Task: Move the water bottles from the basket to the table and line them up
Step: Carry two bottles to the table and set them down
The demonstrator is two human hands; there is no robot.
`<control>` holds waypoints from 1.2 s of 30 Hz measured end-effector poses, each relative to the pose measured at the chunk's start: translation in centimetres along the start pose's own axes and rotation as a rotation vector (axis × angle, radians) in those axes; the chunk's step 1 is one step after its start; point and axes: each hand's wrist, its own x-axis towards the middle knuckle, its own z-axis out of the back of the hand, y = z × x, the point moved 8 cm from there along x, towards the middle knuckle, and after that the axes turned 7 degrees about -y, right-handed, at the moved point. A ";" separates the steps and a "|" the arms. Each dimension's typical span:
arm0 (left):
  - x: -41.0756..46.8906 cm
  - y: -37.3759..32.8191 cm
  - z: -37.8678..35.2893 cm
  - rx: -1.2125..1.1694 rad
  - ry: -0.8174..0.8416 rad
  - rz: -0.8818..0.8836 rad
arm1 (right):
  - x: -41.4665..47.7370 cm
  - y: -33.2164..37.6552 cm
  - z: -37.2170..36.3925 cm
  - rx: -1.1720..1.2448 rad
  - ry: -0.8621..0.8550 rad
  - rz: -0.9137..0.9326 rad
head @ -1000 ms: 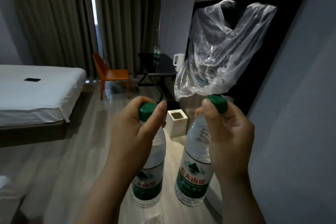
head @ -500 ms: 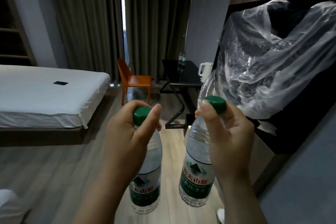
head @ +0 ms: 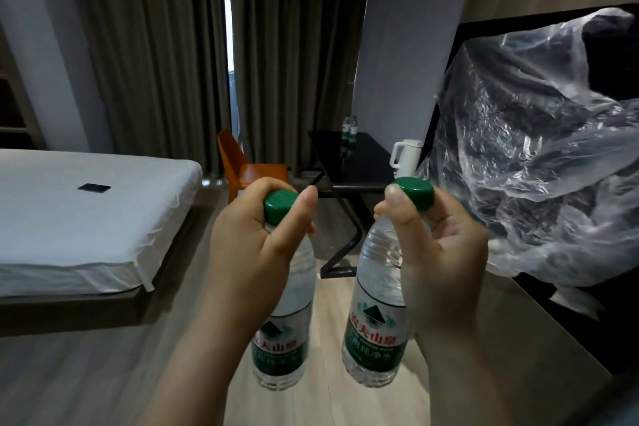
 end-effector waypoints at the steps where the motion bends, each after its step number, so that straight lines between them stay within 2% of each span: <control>1: 1.1 1.0 0.0 0.002 -0.005 -0.003 | 0.6 -0.8 -1.1 -0.008 0.003 -0.004; 12: 10.6 12.7 -4.5 0.006 0.006 0.070 | 7.5 -11.9 -10.7 0.013 0.065 -0.055; 22: 23.7 20.8 -12.9 0.056 -0.054 -0.015 | 20.2 -23.0 -18.0 0.089 0.087 -0.007; 36: 39.5 35.9 -21.9 0.038 -0.041 0.024 | 32.6 -39.0 -30.1 0.052 0.095 -0.051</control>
